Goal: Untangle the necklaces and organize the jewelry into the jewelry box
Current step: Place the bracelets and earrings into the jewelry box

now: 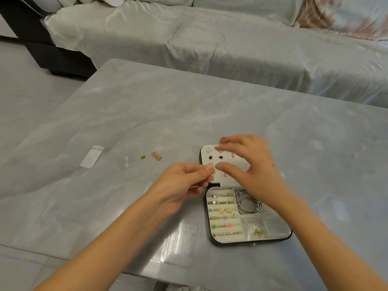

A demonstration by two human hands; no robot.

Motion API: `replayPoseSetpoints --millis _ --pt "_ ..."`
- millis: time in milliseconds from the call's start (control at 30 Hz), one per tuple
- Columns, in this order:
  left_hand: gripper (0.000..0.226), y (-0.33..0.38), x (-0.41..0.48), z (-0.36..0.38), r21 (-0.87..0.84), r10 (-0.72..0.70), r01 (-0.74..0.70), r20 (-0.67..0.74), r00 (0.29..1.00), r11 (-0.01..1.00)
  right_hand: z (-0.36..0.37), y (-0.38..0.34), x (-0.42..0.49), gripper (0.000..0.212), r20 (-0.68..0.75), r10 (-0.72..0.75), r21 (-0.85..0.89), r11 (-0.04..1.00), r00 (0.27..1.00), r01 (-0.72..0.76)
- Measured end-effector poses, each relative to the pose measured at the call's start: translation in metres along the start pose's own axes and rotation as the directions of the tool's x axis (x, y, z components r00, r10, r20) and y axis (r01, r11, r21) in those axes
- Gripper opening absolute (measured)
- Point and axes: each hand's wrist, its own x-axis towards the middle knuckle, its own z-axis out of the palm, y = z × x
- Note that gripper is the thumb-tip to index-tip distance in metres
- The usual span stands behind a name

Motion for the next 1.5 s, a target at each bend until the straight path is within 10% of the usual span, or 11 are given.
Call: replayPoseSetpoints --millis 267,567,733,900,1200,1500 --pt "0.016 -0.016 -0.007 0.024 -0.164 -0.222 0.241 0.126 0.967 0.957 -0.009 -0.016 -0.048 0.012 0.002 0.198 0.325 0.927 0.980 -0.188" --pt "0.011 -0.015 -0.018 0.026 0.096 -0.231 0.218 0.153 0.961 0.971 -0.010 -0.025 -0.081 0.018 -0.130 0.231 0.148 0.966 0.964 -0.211" --pt "0.014 -0.010 -0.022 0.008 0.116 -0.190 0.184 0.039 0.981 0.976 0.002 -0.015 -0.105 0.018 -0.190 -0.043 -0.246 0.969 0.981 -0.005" --pt "0.013 -0.006 -0.021 -0.015 0.133 -0.070 0.089 -0.139 0.988 0.987 0.011 -0.013 -0.116 0.025 -0.142 -0.218 -0.537 0.836 0.966 0.110" --pt "0.016 -0.007 -0.013 -0.042 0.217 0.052 0.007 -0.263 0.963 0.976 0.009 -0.010 -0.105 0.027 0.149 -0.307 -0.572 0.749 0.940 0.335" --pt "0.013 -0.014 0.025 -0.103 0.733 0.565 -0.011 -0.515 0.644 0.680 -0.014 -0.004 -0.077 0.028 0.330 -0.216 -0.396 0.852 0.919 0.343"
